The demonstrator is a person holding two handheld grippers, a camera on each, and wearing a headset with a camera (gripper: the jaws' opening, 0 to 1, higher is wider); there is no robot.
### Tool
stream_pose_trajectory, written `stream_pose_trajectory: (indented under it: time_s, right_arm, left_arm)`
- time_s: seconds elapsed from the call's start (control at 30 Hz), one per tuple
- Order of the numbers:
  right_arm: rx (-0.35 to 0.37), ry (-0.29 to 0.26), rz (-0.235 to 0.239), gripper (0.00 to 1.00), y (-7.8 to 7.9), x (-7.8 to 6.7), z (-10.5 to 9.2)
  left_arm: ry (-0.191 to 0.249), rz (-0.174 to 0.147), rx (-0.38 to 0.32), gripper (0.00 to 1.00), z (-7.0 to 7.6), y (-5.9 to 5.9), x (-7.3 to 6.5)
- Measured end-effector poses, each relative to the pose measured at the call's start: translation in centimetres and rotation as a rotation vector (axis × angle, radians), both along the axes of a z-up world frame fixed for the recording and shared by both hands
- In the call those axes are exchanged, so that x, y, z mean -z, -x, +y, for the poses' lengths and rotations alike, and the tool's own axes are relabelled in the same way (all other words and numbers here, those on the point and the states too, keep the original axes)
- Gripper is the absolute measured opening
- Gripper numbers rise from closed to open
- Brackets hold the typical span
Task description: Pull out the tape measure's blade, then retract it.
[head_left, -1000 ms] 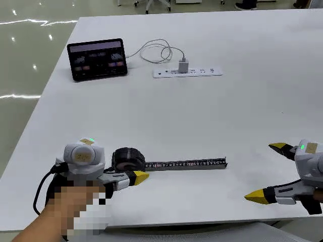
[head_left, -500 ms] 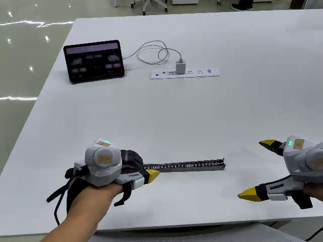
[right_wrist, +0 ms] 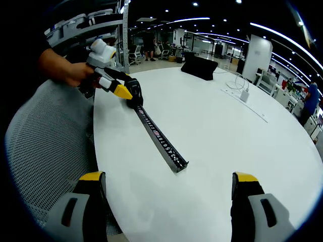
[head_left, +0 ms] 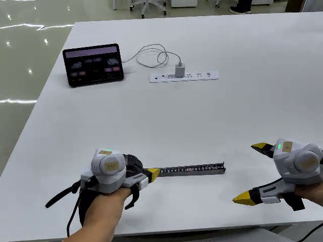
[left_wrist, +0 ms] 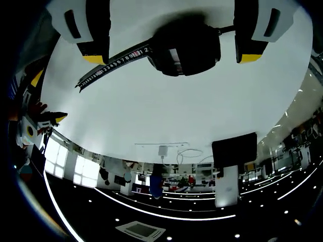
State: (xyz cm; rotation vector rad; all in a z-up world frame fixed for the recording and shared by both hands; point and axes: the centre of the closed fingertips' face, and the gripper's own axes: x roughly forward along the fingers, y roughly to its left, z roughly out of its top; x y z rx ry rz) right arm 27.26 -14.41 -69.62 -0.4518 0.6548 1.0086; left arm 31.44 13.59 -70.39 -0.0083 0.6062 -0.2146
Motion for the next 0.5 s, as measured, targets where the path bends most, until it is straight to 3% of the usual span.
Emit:
stream_pose_trajectory:
  time_s: [0.1, 0.17, 0.2, 0.3, 0.4, 0.5]
  right_arm:
    - [-0.017, 0.009, 0.002, 0.99, 0.0, 0.0, 0.6]
    - [-0.03, 0.017, 0.005, 0.99, 0.0, 0.2, 0.8]
    - [-0.041, 0.024, 0.009, 0.99, 0.1, 0.2, 1.1]
    - [-0.068, 0.038, 0.011, 0.99, 0.1, 0.4, 1.5]
    - [-0.089, 0.051, 0.018, 0.99, -0.1, 0.7, 1.8]
    - [-0.113, 0.069, 0.027, 0.97, -0.3, 1.1, 2.0]
  left_arm:
    - [0.002, -0.021, -0.034, 1.0, 0.4, -0.5, -0.4]
    - [0.028, -0.002, -0.04, 1.0, 0.2, -0.5, 0.1]
    - [0.043, 0.029, -0.054, 1.0, 0.2, -0.3, 0.8]
    - [0.035, 0.022, -0.049, 1.0, 0.3, -0.3, 1.3]
    - [0.063, 0.011, -0.073, 1.0, 0.6, -0.7, 1.1]
    - [0.09, 0.025, -0.093, 1.0, 0.8, -0.8, 1.5]
